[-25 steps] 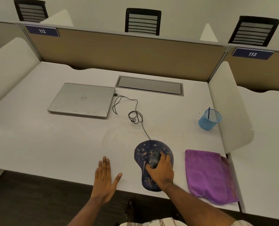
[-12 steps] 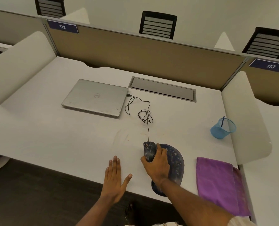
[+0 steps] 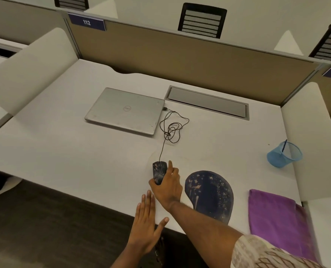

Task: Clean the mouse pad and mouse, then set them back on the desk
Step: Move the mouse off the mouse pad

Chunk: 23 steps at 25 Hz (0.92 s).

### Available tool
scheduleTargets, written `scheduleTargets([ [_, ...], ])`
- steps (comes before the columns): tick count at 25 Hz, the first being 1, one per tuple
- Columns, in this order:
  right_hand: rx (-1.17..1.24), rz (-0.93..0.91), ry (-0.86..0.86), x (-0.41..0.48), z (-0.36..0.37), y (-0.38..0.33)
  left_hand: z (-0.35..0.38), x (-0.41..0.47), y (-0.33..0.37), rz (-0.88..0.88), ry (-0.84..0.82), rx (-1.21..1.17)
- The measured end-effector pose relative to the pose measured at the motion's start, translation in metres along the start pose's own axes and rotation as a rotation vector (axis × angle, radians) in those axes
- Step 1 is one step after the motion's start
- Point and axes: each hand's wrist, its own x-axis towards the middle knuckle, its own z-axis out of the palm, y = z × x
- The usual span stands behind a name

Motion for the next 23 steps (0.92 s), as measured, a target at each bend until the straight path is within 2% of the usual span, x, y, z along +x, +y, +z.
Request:
scheduleTargets([
  [9,-0.019,-0.008,-0.044,-0.011,0.018,0.003,-0.001,0.001,-0.002,-0.003,-0.072,-0.017],
  [15,-0.016,-0.018,-0.062,-0.011,0.016,0.007,0.003,0.002,-0.005,0.031,-0.023,-0.030],
  [18,0.001,-0.038,-0.016,-0.008,0.001,0.020,0.008,0.003,-0.007,0.066,0.065,-0.041],
  [23,0.076,0.006,0.168,0.018,-0.050,0.066,0.032,-0.001,-0.013,0.162,0.126,0.020],
])
